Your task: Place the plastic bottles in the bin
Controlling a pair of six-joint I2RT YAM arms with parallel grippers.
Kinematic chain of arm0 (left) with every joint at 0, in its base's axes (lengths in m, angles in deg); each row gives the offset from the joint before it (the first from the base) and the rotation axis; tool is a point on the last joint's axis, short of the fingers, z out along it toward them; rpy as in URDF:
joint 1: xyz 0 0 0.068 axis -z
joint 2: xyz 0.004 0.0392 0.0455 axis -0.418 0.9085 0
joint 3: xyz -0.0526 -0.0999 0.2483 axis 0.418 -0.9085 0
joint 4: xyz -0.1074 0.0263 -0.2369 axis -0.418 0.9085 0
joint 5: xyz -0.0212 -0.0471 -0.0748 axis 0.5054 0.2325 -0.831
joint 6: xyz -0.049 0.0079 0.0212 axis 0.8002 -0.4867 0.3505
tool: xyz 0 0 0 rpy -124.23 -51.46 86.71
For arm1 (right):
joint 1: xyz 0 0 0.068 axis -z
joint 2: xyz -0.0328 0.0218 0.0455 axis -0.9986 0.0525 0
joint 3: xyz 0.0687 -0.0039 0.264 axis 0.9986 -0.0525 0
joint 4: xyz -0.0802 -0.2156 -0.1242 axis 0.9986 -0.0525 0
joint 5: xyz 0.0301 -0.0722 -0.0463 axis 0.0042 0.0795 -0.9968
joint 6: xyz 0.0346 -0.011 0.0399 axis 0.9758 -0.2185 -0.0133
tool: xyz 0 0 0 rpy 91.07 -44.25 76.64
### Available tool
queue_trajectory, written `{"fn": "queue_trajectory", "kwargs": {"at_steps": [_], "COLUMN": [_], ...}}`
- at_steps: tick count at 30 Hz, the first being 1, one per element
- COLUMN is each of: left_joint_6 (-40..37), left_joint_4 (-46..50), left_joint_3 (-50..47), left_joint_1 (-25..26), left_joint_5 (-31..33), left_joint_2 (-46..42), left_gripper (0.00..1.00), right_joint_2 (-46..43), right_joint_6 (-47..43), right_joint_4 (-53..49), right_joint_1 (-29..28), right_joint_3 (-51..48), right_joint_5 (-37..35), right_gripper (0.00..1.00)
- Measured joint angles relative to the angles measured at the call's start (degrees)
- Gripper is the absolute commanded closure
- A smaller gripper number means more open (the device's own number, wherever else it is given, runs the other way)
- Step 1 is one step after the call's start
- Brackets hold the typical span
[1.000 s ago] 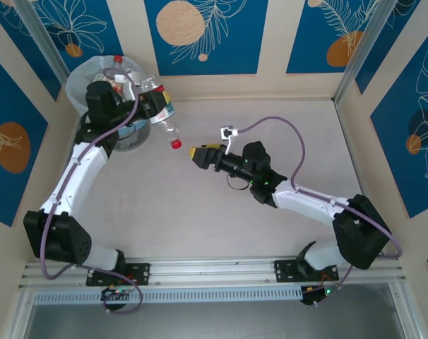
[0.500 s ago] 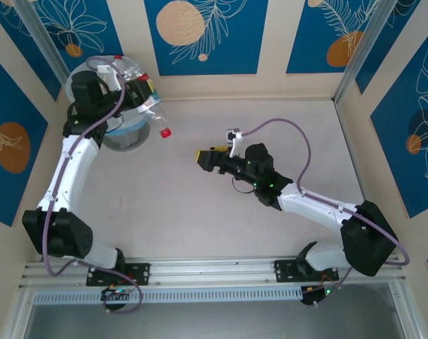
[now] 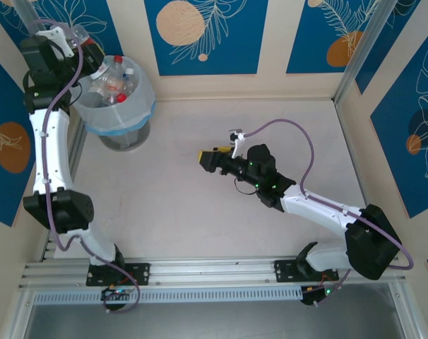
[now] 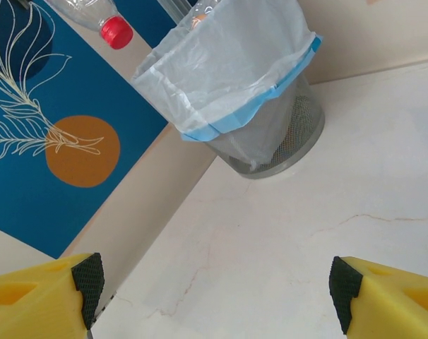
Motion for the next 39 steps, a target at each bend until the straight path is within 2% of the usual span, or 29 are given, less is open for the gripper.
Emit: {"fn": "queue_trajectory", "kwargs": {"at_steps": [6, 12, 17, 18, 20, 22, 25, 27, 33, 39], "left_joint_6": [-5.99, -14.08, -19.10, -19.56, -20.24, -20.68, -20.83, -20.90, -20.52, -16.59], "left_joint_4": [3.30, 4.31, 4.83, 5.20, 6.45, 8.20, 11.43, 13.07, 14.84, 15.39], "left_joint_3": [7.19, 9.77, 15.06, 15.98, 17.51, 17.90, 17.94, 18.01, 18.58, 18.29], "left_joint_1": [-0.59, -0.61, -0.61, -0.61, -0.59, -0.61, -0.61, -0.61, -0.61, -0.61], "left_joint_5": [5.20, 13.70, 18.36, 18.71, 19.74, 20.79, 22.38, 23.06, 23.32, 23.12], "left_joint_2": [4.85, 7.98, 15.10, 16.44, 19.23, 20.85, 21.92, 21.94, 20.20, 14.62], "left_gripper": [0.60, 0.60, 0.58, 0.56, 0.43, 0.34, 0.10, 0.01, 0.01, 0.01], "right_joint_2": [-0.28, -1.60, -2.54, -2.60, -2.62, -2.62, -2.82, -3.34, -5.14, -8.63], "right_joint_6": [0.02, -0.02, -0.22, -0.22, -0.20, -0.17, -0.20, -0.26, -2.10, -4.09], "right_joint_4": [-0.20, -1.42, -2.19, -2.34, -2.36, -2.43, -2.73, -3.15, -4.83, -7.85], "right_joint_1": [0.00, 0.00, 0.00, 0.00, 0.00, 0.00, 0.00, 0.00, 0.00, 0.90], "right_joint_3": [-0.66, -1.81, -1.86, -1.86, -1.92, -1.92, -2.05, -2.34, -2.45, -3.48], "right_joint_5": [-0.48, -1.97, -3.19, -3.30, -3.50, -3.85, -4.35, -4.76, -6.84, -11.63], "right_gripper": [0.14, 0.14, 0.14, 0.14, 0.14, 0.14, 0.14, 0.14, 0.14, 0.12]}}
